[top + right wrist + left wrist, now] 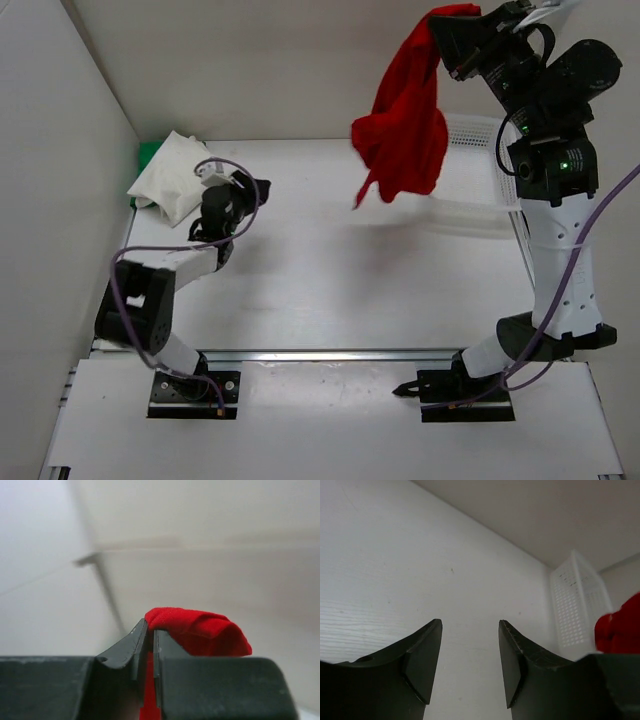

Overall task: Fold and stack the t-shirts
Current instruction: Move the tshirt to the center of the board

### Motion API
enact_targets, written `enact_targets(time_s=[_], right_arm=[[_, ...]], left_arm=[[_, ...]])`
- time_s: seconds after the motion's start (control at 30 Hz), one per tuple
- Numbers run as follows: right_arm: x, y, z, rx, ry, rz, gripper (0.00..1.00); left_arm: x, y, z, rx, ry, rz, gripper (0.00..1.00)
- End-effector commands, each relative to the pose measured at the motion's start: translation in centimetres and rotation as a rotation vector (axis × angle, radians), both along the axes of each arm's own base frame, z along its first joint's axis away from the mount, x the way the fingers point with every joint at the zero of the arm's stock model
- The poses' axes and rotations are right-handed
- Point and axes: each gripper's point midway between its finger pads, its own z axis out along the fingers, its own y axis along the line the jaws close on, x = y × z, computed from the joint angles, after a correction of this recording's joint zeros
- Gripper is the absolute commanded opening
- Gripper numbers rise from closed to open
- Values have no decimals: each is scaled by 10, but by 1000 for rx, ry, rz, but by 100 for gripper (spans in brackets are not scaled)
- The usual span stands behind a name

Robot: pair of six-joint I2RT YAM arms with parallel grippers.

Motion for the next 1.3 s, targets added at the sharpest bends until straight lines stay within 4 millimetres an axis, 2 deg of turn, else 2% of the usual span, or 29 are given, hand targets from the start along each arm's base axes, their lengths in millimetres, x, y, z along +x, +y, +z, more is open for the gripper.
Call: enact_targets(time_s=[0.0,0.07,0.13,0.2,0.23,0.27,0.3,0.4,0.43,0.47,0.5,0.63,0.7,0.73,0.77,0.8,0.83,0.9,0.93,0.97,1.0,1.03,1.07,1.1,1.13,1.17,1.2,1.23,1.27], right_arm=[[-51,37,45,7,-178,241,0],[-58,41,40,14,-172,328,0],[-70,34,38,37,-197,399,1],[-47,33,-17,32,-88,446,0],[-49,29,-31,23,-82,456,0],[-40,30,-68,32,-32,498,0],[-36,29,-82,49,-26,497,0],[16,40,-234,129,289,480,0],[27,41,-255,137,330,466,0],[47,40,-300,153,431,449,0],[70,39,-328,174,505,430,0],[128,43,-381,194,686,471,0],[169,47,-369,127,672,448,6],[175,47,-382,122,764,398,15],[186,54,-358,53,696,382,20],[189,57,-351,-3,713,319,24],[191,47,-352,-52,740,205,34],[165,63,-353,-126,776,114,52],[153,59,-380,-135,844,60,52],[135,72,-358,-120,781,68,50],[105,91,-369,-99,770,115,42],[64,109,-400,-90,840,188,37],[39,118,-435,-92,877,225,22],[16,138,-418,-85,809,265,7],[-22,152,-444,-139,846,300,0],[-43,154,-468,-186,875,294,0],[-69,167,-467,-215,852,329,0],[-106,173,-483,-272,873,374,0],[-122,165,-507,-309,915,347,0]], left_arm=[[-18,43,31,-90,-23,89,60],[-30,59,40,-143,-31,97,59],[-43,83,37,-158,-27,136,60],[-60,104,46,-142,-58,197,59],[-65,107,46,-124,-61,203,60],[-70,114,50,-113,-71,222,61],[-75,115,59,-94,-98,223,61],[-91,106,32,-31,-37,187,62],[-97,97,24,-3,-27,154,62],[-99,100,13,18,1,179,62],[-105,93,2,29,23,162,62],[-121,68,-20,68,61,79,62],[-126,64,-27,106,87,68,63],[-129,60,-33,121,95,46,64],[-131,58,-34,129,101,35,64],[-131,58,-38,135,115,35,65],[-131,57,-38,142,112,29,64],[-128,58,-42,151,132,27,66],[-125,56,-41,150,133,19,65],[-125,56,-47,151,152,12,66],[-121,53,-47,144,162,3,66],[-120,50,-49,135,172,-14,65],[-118,50,-47,132,166,-13,65],[-119,46,-46,124,165,-21,65],[-117,45,-43,123,154,-23,65],[-116,44,-41,125,150,-25,65],[-116,40,-39,135,149,-40,66],[-112,39,-39,146,160,-44,67],[-107,36,-39,161,168,-51,67]])
